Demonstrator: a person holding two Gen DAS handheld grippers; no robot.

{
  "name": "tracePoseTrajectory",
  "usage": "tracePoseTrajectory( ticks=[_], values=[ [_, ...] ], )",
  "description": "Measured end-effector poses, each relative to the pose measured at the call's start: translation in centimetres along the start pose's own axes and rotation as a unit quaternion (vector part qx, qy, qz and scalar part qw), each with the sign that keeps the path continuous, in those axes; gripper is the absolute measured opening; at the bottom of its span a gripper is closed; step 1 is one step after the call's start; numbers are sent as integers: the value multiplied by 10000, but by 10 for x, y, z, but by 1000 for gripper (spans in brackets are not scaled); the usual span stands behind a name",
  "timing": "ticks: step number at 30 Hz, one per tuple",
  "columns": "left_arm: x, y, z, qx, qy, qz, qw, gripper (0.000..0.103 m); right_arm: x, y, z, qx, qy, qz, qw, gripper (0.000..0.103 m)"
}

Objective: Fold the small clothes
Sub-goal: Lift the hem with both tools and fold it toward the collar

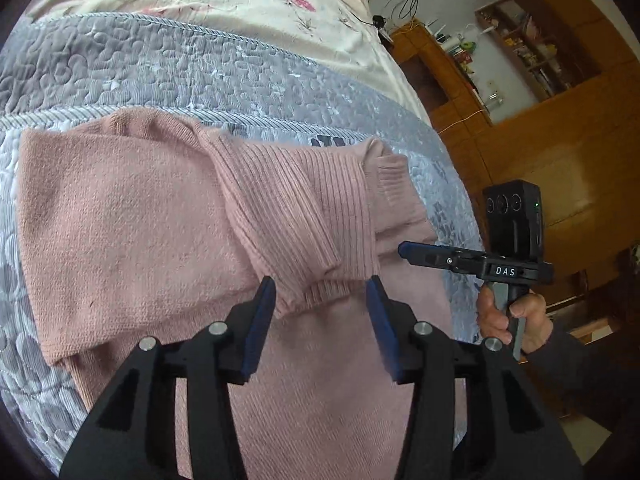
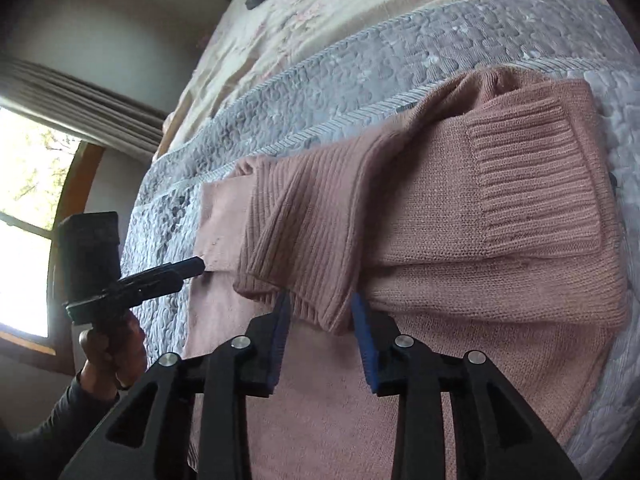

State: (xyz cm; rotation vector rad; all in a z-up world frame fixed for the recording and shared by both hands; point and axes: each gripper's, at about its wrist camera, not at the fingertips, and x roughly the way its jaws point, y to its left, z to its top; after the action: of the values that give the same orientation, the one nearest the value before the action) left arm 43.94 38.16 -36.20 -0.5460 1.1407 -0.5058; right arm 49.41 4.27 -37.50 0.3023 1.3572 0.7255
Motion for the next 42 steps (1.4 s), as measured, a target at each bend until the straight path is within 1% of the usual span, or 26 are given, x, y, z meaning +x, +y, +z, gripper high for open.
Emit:
tracePoseTrajectory(
  ticks=[3, 4, 5, 6, 8, 9, 12, 15, 17, 19, 21, 22, 23, 24, 26, 27, 28, 29, 30, 32, 35, 36, 38, 39, 40, 42],
  values=[
    [33, -5, 11, 28, 462, 984, 9941, 40, 25, 9, 4, -20, 189, -372, 9991, 34],
    [45, -5, 12, 44, 666, 1253, 9899, 34, 33, 14, 3, -153, 253, -617, 9977, 34],
    [54, -5, 11, 94, 843, 1516, 9848, 24, 42, 18, 0, -337, 338, -903, 9948, 32],
    [60, -5, 10, 191, 921, 1746, 9801, 20, 48, 20, -2, -526, 393, -1128, 9914, 22],
    [61, -6, 7, 321, 982, 1952, 9753, 10, 50, 19, -5, -758, 380, -1403, 9865, 10],
    [59, -5, 5, 338, 987, 2007, 9741, 8, 46, 14, -5, -708, 366, -1372, 9873, 8],
    [48, 3, -4, 325, 1003, 2000, 9741, 7, 39, -4, -7, -545, 387, -1250, 9899, 7],
    [44, 18, -19, 230, 1103, 2196, 9691, 0, 30, -4, -8, -489, 335, -1151, 9916, 8],
    [35, 24, -22, 29, 1021, 2052, 9734, 0, 25, -7, -9, -368, 325, -1093, 9928, 8],
    [18, 20, -20, -66, 723, 1751, 9819, 0, 19, -9, -9, -223, 316, -859, 9955, 10],
    [-1, 8, -14, -138, 309, 1094, 9934, 0, 16, -4, -6, -128, 260, -634, 9976, 18],
    [-6, 0, -11, -107, 151, 788, 9967, 4, 15, -2, -4, -83, 215, -587, 9980, 22],
    [-5, -8, -8, -35, 53, 616, 9981, 8, 16, -2, -2, -31, 192, -646, 9977, 31],
    [-2, -15, -6, 83, 22, 537, 9985, 8, 19, -2, -2, 8, 186, -695, 9974, 33],
    [20, -25, -2, 276, 214, 535, 9980, 8, 30, -6, -3, 47, 335, -704, 9969, 29],
    [35, -27, -2, 304, 364, 577, 9972, 8, 36, -9, -6, 13, 403, -821, 9958, 21],
    [49, -26, -5, 352, 548, 799, 9947, 11, 39, -14, -8, -46, 430, -959, 9945, 16],
    [64, -21, -6, 430, 743, 1235, 9886, 9, 39, -19, -10, -15, 422, -934, 9947, 13],
    [73, -13, -10, 414, 907, 1476, 9840, 2, 36, -22, -11, 64, 392, -895, 9952, 14],
    [74, -5, -11, 325, 925, 1300, 9867, 3, 23, -11, -13, -144, 201, -929, 9954, 19],
    [72, -6, -14, 394, 939, 1273, 9866, 3, 10, 5, -10, -330, -160, -697, 9969, 19],
    [72, -4, -15, 389, 944, 1268, 9867, 3, 12, 6, -9, -314, -168, -624, 9974, 20],
    [71, -2, -15, 330, 948, 1237, 9872, 3, 29, -2, -7, -121, 120, -390, 9991, 20],
    [69, 0, -15, 293, 952, 1220, 9875, 3, 38, -9, -8, -21, 240, -469, 9986, 17],
    [66, 2, -16, 236, 959, 1205, 9878, 3, 40, -18, -10, 57, 210, -549, 9983, 0],
    [53, 4, -19, 58, 948, 1114, 9892, 3, 31, -32, -13, 368, 178, -356, 9985, 0]
  ],
)
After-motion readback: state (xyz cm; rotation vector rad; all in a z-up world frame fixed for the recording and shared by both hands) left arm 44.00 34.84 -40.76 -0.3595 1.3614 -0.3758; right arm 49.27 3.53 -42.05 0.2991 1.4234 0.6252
